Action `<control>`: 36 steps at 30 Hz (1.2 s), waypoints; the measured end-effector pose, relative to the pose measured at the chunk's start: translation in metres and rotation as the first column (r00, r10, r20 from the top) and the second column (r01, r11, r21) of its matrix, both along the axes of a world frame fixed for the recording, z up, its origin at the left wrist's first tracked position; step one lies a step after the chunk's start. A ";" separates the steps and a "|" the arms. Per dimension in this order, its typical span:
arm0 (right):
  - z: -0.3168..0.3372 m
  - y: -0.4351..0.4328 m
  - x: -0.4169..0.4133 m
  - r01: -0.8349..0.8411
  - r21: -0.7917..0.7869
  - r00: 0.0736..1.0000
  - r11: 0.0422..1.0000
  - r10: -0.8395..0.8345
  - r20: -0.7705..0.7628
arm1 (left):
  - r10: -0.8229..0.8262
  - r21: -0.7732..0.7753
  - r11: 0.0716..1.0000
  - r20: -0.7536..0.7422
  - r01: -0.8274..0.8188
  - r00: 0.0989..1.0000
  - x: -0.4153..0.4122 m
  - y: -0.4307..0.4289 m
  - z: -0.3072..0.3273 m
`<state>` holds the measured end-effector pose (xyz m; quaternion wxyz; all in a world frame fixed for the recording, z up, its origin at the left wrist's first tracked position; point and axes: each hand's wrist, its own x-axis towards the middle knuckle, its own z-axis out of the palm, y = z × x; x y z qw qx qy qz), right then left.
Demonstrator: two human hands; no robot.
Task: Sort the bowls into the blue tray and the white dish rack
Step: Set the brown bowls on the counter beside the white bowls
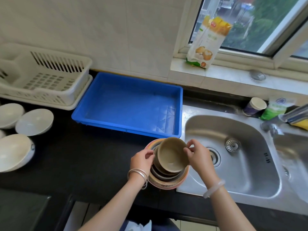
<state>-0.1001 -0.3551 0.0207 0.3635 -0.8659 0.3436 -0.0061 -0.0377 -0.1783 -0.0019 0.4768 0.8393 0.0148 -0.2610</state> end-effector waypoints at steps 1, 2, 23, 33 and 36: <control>0.001 -0.001 0.000 0.012 0.025 1.000 1.000 -0.012 0.006 | -0.012 0.023 1.000 0.009 0.012 1.000 0.000 -0.001 0.000; 0.001 -0.002 -0.001 0.022 0.053 1.000 0.998 -0.022 0.007 | -0.017 0.038 0.999 0.012 0.016 1.000 0.001 -0.002 0.001; 0.039 0.029 0.068 -0.047 0.382 0.976 0.923 -0.039 0.215 | 0.389 -0.176 0.897 -0.125 -0.407 0.913 0.052 0.082 0.027; 0.000 0.147 0.157 -0.221 0.456 0.974 0.862 0.174 0.143 | 0.766 -0.176 0.583 -0.207 -0.793 0.609 0.058 0.206 0.005; -0.015 0.187 0.182 -0.257 0.483 0.966 0.837 0.239 0.099 | 0.836 -0.148 0.480 -0.220 -0.864 0.503 0.060 0.240 -0.007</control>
